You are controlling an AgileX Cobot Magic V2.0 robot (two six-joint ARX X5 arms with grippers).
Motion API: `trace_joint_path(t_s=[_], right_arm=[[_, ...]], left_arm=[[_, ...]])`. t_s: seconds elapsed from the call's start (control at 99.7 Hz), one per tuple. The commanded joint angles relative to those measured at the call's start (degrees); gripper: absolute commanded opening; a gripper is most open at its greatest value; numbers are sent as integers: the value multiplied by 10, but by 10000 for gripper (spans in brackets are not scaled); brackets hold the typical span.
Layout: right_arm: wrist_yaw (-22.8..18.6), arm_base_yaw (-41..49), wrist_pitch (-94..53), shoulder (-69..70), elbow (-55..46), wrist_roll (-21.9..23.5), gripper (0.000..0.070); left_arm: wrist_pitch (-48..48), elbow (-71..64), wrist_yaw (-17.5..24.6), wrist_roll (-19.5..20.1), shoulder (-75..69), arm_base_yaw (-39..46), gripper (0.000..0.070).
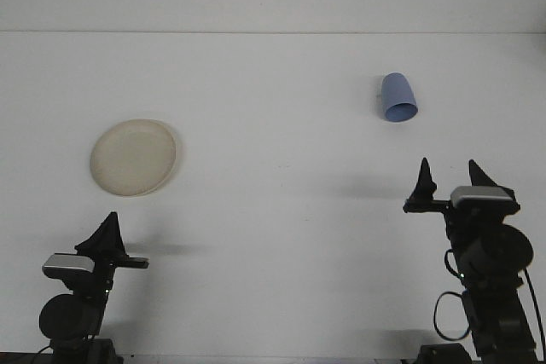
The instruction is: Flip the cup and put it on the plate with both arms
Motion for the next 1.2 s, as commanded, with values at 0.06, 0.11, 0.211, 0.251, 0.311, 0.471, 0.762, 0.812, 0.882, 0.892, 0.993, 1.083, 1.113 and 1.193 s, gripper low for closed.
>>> trace_joint_path(t_s=[0.06, 0.11, 0.211, 0.251, 0.311, 0.471, 0.762, 0.812, 0.882, 0.892, 0.993, 1.083, 1.113, 1.193], right_arm=[[12, -9, 52, 94, 7, -60, 630], [11, -18, 75, 135, 7, -64, 630], [8, -39, 125, 222, 7, -66, 630], [3, -48, 153, 259, 7, -69, 630], [-5, -64, 201, 313, 7, -73, 630], [-34, -107, 341, 448, 11, -73, 629], [-98, -151, 417, 657, 136, -108, 629], [-103, -155, 416, 690, 169, -113, 629], [-116, -158, 415, 733, 215, -117, 629], [-117, -158, 415, 738, 221, -118, 629], [-136, -158, 414, 791, 283, -123, 629], [-153, -158, 409, 826, 328, -124, 629], [-160, -156, 403, 833, 341, -124, 629], [-171, -151, 392, 848, 367, -125, 611]], left_arm=[[6, -12, -2, -1, 0, 0, 14], [6, -12, -2, -2, 0, 0, 14], [6, -12, -2, -1, 0, 0, 14], [6, -12, -2, -1, 0, 0, 13], [6, -12, -2, -1, 0, 0, 14], [6, -12, -2, -1, 0, 0, 14], [6, -12, -2, -1, 0, 0, 13], [6, -12, -2, -1, 0, 0, 13], [6, -12, -2, -1, 0, 0, 14], [6, -12, -2, -1, 0, 0, 14], [6, -12, -2, -1, 0, 0, 13], [6, -12, -2, -1, 0, 0, 13], [6, -12, -2, -1, 0, 0, 13], [6, -12, -2, -1, 0, 0, 14]])
